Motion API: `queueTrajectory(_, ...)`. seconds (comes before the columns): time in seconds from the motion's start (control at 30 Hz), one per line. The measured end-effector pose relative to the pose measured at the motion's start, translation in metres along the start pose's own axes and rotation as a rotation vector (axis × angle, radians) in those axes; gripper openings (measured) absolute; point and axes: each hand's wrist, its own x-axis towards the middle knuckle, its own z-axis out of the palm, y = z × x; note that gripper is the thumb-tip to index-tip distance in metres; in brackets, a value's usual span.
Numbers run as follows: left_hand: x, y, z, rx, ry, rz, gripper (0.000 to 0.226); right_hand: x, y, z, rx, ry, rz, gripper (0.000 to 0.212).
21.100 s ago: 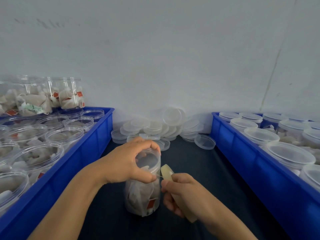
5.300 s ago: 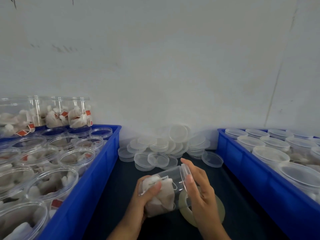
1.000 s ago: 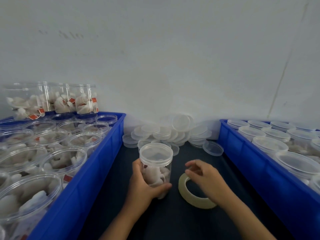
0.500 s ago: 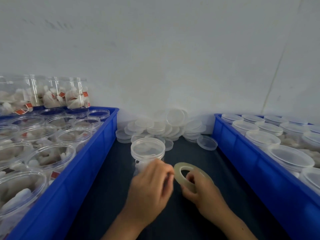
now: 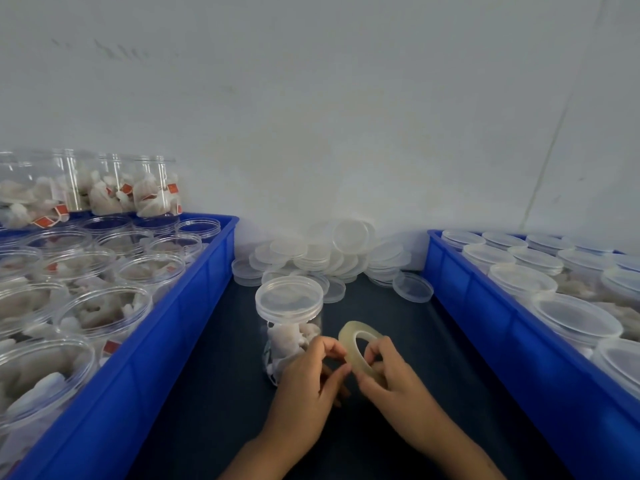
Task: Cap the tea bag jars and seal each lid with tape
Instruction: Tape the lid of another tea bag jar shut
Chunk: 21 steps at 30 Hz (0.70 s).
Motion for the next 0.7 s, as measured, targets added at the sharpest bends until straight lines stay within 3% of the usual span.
queueTrajectory(0.2, 0.0008, 0.0011, 0.0011, 0.021, 0.033, 0.043, 0.013, -0.0005, -0.0011, 0.0014, 0.004, -0.006, -0.022, 0.011)
queueTrajectory(0.5, -0.0016, 0.0014, 0.0021, 0.353, 0.082, 0.172, 0.016, -0.0007, -0.0032, 0.0024, -0.078, -0.022, -0.026, 0.014)
queueTrajectory(0.7, -0.0025, 0.0079, 0.0031, 0.407, 0.096, 0.203, 0.020, 0.0009, -0.0041, -0.0003, -0.060, -0.016, 0.010, 0.013)
